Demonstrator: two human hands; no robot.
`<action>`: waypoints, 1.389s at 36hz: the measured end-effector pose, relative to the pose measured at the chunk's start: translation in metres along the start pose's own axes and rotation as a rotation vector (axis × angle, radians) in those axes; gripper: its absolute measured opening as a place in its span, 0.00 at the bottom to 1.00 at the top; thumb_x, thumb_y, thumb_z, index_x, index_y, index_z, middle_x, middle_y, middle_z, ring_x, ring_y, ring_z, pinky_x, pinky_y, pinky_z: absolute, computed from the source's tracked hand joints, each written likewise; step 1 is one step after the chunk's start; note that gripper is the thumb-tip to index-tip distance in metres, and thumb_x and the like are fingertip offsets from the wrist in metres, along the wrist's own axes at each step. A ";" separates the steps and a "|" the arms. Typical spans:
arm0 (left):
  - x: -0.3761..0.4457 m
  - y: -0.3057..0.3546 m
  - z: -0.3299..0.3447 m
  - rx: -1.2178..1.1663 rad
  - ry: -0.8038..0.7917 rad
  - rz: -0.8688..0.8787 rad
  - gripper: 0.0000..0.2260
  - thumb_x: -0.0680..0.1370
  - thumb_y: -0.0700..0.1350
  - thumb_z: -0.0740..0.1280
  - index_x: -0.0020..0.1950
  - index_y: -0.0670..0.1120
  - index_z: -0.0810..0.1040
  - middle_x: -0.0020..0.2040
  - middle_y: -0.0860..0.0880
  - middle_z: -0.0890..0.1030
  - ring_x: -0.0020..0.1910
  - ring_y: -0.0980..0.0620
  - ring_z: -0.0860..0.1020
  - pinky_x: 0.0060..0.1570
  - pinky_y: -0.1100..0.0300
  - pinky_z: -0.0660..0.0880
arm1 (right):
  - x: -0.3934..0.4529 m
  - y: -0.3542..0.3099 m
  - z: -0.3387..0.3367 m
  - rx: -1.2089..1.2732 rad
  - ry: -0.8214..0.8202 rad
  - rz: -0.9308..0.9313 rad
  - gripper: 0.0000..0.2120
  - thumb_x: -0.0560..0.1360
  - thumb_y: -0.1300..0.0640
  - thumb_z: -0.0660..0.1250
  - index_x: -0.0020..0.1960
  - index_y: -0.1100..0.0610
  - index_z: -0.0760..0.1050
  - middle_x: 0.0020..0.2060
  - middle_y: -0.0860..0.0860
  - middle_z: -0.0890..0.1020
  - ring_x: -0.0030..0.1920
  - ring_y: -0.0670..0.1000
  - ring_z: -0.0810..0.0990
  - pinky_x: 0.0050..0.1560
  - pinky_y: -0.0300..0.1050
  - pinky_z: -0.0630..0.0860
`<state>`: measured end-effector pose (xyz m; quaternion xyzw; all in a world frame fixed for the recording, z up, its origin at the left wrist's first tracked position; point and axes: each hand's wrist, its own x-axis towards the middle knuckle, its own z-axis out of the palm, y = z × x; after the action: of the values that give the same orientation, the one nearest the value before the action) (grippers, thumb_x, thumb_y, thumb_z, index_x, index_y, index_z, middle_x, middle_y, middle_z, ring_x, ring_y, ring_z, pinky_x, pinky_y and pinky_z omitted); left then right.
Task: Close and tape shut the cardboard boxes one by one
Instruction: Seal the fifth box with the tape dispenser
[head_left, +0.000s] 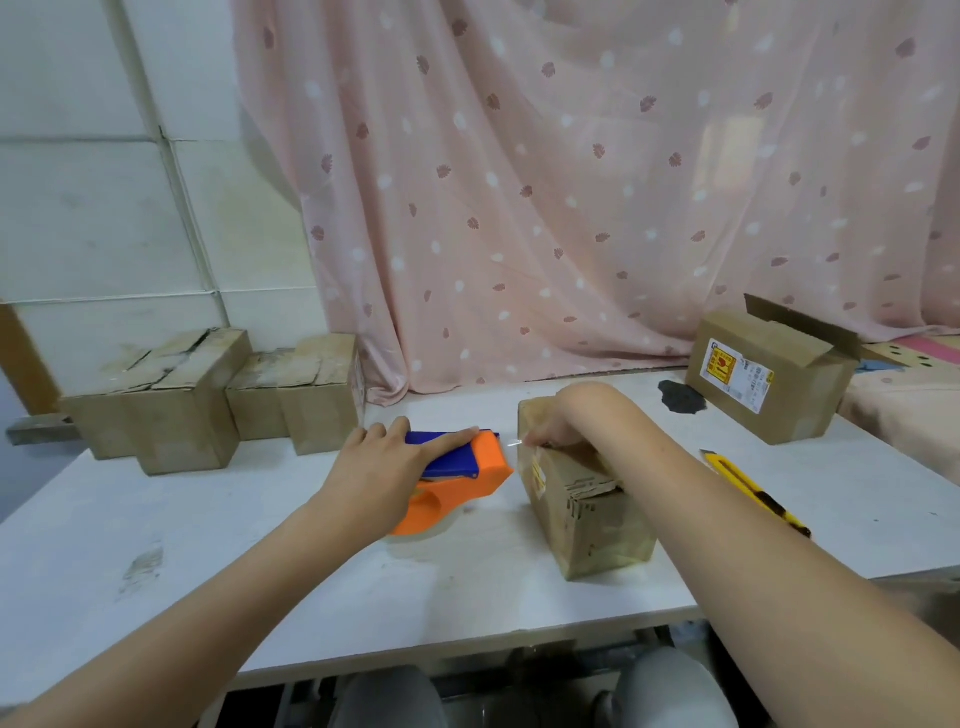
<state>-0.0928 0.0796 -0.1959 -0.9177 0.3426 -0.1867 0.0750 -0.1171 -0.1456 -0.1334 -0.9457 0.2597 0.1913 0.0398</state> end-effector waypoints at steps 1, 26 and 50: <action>-0.002 -0.002 0.001 0.000 -0.004 0.001 0.42 0.78 0.44 0.63 0.75 0.71 0.35 0.48 0.49 0.68 0.42 0.47 0.69 0.45 0.55 0.64 | 0.001 -0.001 0.000 -0.002 0.008 0.001 0.28 0.74 0.33 0.65 0.63 0.54 0.72 0.51 0.54 0.73 0.52 0.59 0.75 0.48 0.49 0.72; -0.014 -0.019 -0.007 0.058 -0.115 -0.037 0.40 0.78 0.41 0.59 0.75 0.72 0.38 0.50 0.50 0.65 0.45 0.48 0.66 0.49 0.54 0.64 | 0.009 0.008 -0.001 0.019 0.029 -0.043 0.57 0.56 0.21 0.62 0.77 0.52 0.63 0.65 0.54 0.75 0.61 0.60 0.77 0.54 0.53 0.75; 0.003 -0.010 -0.008 0.128 -0.157 0.083 0.35 0.81 0.44 0.57 0.76 0.72 0.42 0.51 0.49 0.65 0.53 0.46 0.71 0.51 0.55 0.66 | -0.023 0.041 0.042 0.347 0.385 -0.493 0.35 0.76 0.40 0.68 0.75 0.57 0.64 0.74 0.53 0.69 0.68 0.55 0.69 0.69 0.49 0.62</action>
<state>-0.0880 0.0849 -0.1849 -0.9079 0.3606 -0.1326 0.1678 -0.1700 -0.1623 -0.1621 -0.9779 0.0550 -0.0526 0.1950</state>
